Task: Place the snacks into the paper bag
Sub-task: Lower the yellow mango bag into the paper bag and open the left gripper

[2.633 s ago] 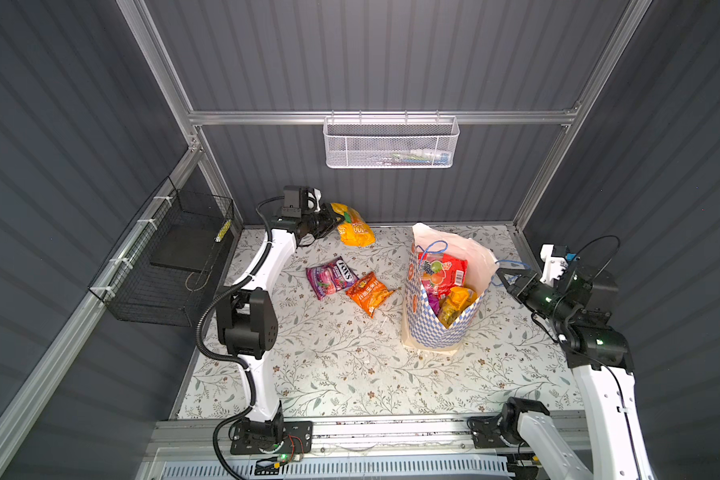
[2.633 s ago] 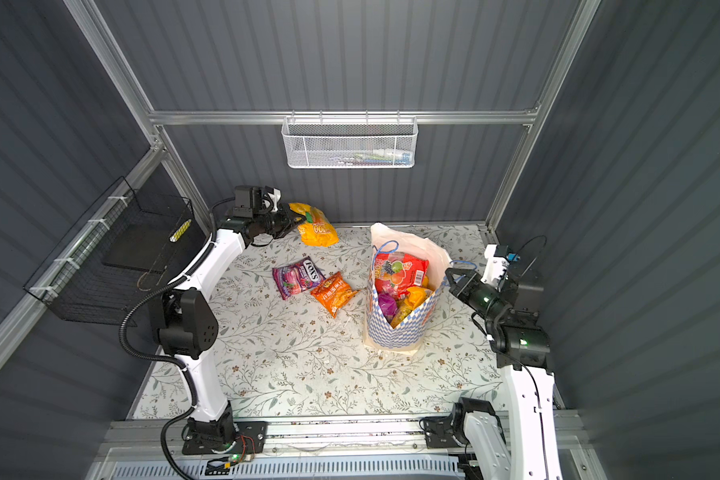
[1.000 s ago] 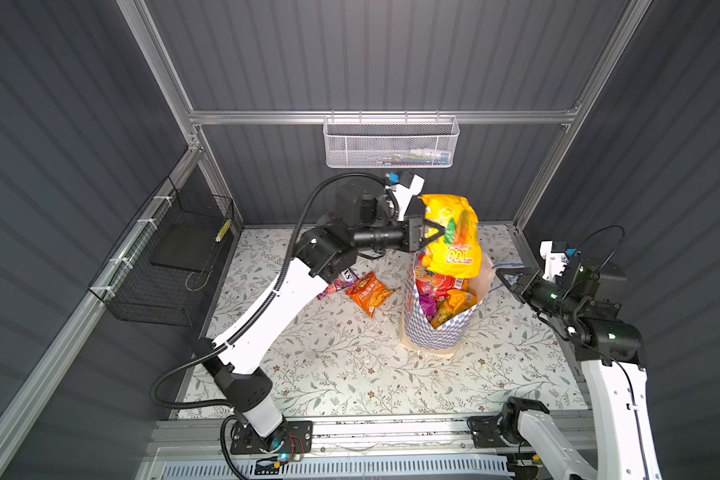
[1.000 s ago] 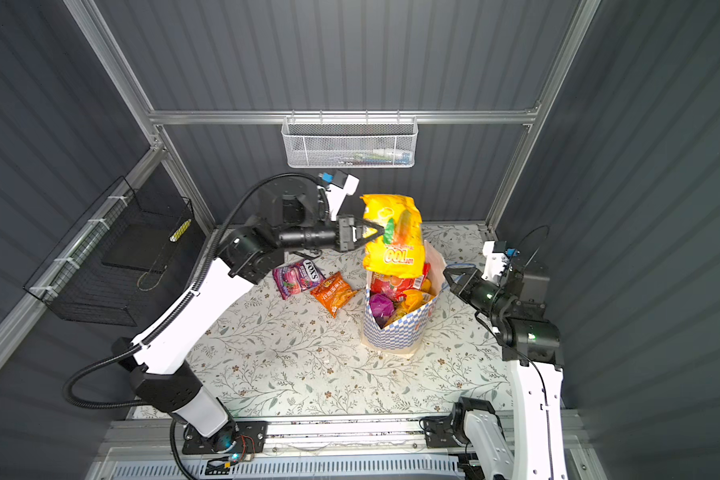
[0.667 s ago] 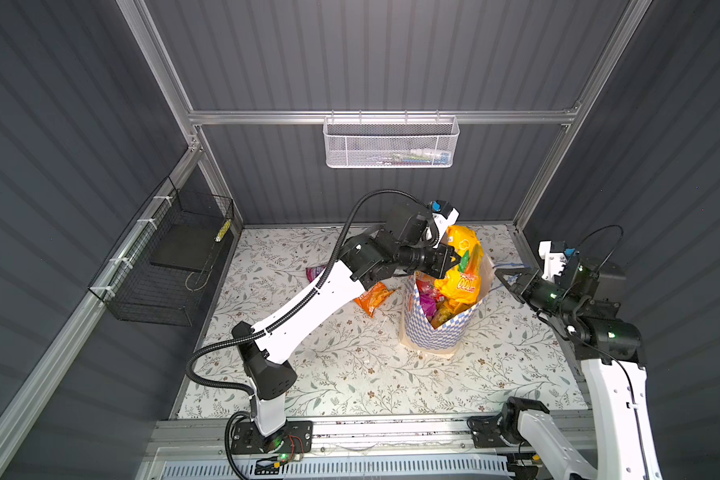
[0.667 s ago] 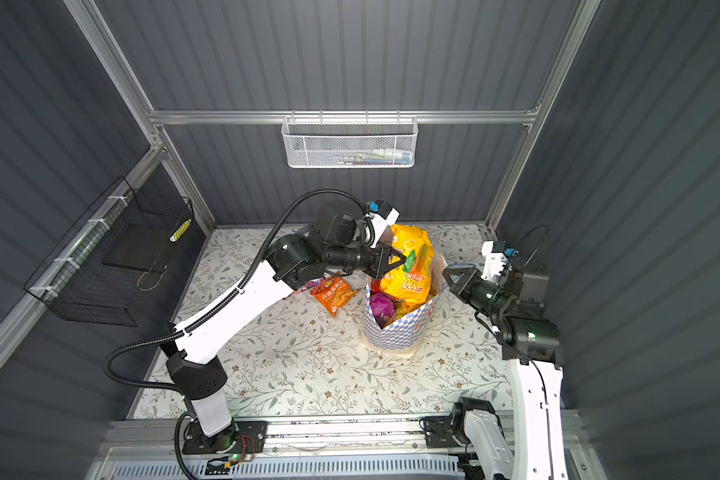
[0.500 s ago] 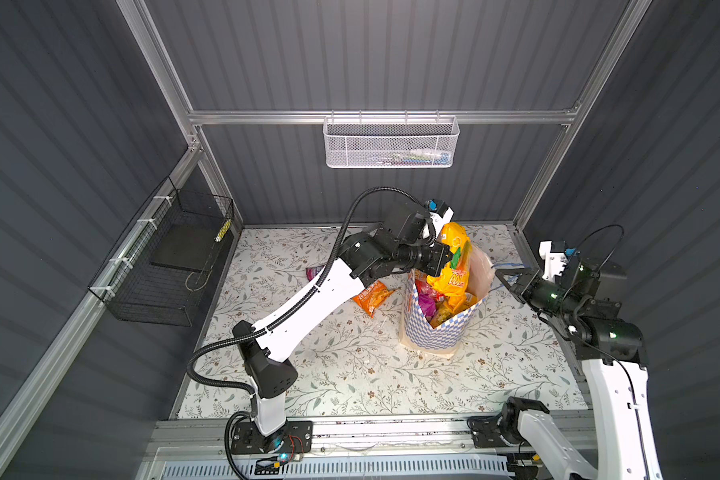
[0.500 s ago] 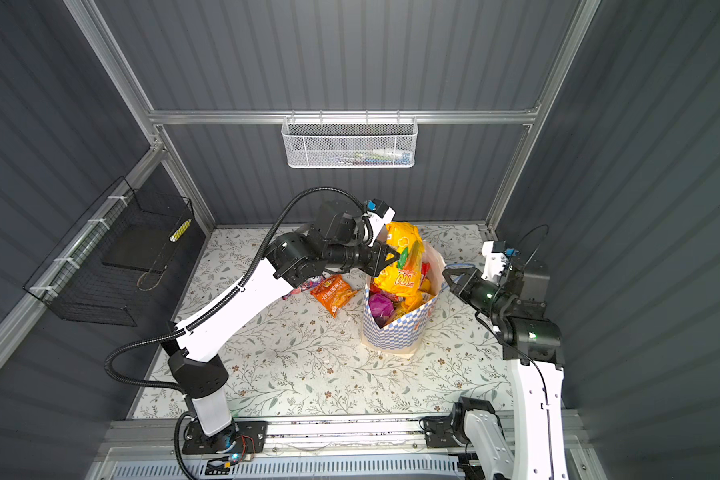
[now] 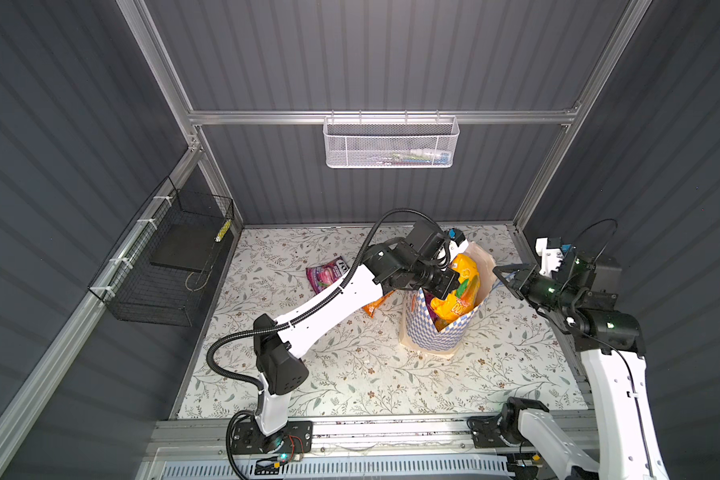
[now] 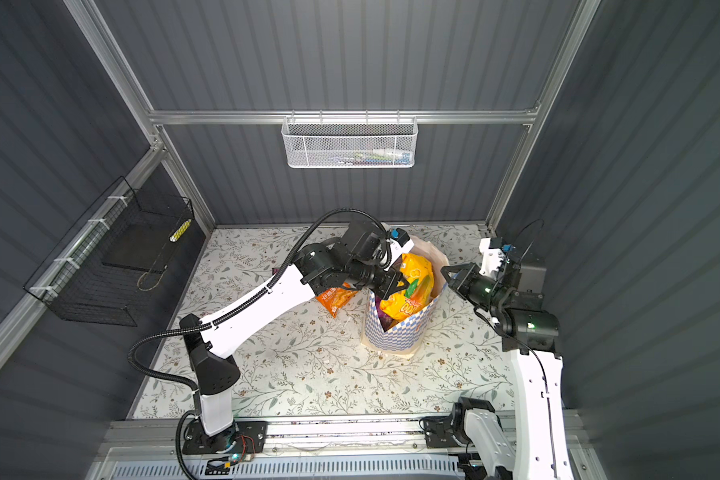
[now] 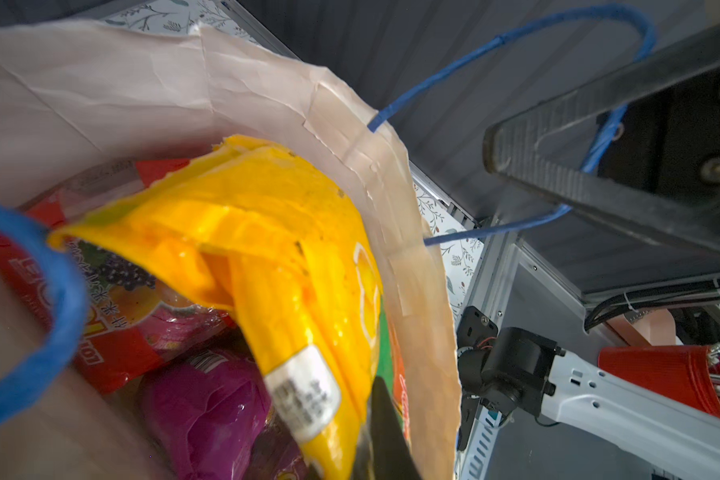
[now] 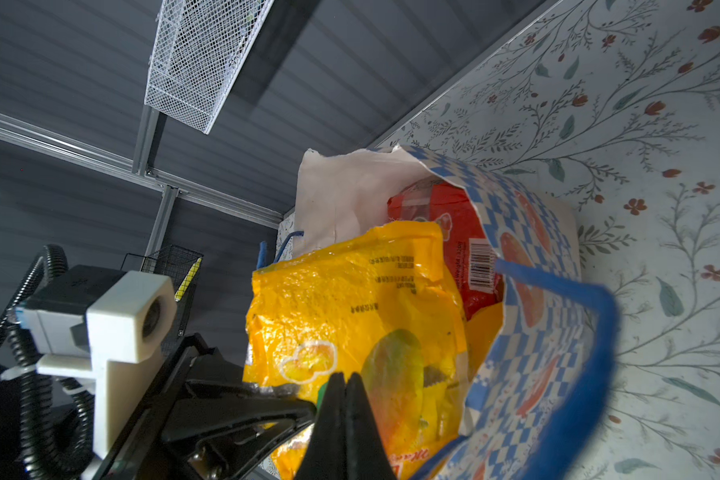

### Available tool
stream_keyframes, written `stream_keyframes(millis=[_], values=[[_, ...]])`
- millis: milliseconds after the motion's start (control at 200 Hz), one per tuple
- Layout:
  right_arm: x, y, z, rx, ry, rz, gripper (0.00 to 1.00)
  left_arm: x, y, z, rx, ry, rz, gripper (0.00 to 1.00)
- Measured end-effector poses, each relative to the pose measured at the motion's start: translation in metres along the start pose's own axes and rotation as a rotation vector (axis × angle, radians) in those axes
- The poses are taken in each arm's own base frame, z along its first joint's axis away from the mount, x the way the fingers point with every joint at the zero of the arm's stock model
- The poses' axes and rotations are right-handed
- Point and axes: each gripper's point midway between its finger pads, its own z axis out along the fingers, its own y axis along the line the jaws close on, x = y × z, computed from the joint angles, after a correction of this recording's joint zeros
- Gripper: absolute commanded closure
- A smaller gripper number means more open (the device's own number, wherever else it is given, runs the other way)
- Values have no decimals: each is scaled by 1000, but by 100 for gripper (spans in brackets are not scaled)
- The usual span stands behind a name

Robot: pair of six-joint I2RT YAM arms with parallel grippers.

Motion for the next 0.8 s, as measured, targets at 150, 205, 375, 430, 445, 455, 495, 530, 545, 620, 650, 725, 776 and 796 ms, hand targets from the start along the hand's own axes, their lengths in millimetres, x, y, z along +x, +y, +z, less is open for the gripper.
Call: stream_keyframes(millis=[150,205,375,430,445,455,495,530,545,620,650,725,776,796], values=[[2,3,6,-7,14,-10,100,15,9,35,19,74,-5,100],[3,2,9,-2,21,-9,100,19,17,48,-2,98,-6,100],[5,0,15,15,36,-10,100,22,45,72,-75,131,-9,84],[6,0,15,14,36,-12,100,20,57,72,-95,132,-30,74],[6,1,15,12,36,-13,100,19,60,72,-99,131,-30,70],[6,1,15,12,36,-14,100,18,62,71,-102,131,-36,68],[6,2,14,10,35,-16,100,15,68,70,-111,127,-59,61],[5,3,14,6,31,-20,100,13,72,68,-120,121,-71,53],[5,4,14,4,29,-22,100,13,73,67,-122,120,-66,49],[2,8,12,-8,13,-34,100,6,78,59,-139,97,-80,38],[2,9,10,-13,8,-36,100,3,79,55,-146,86,-83,36],[1,12,8,-21,-3,-42,100,-11,76,34,-166,38,-78,36],[1,11,7,-19,-8,-43,100,-24,68,13,-174,-11,-64,35],[1,11,7,-18,-9,-43,100,-29,63,3,-174,-33,-58,35]])
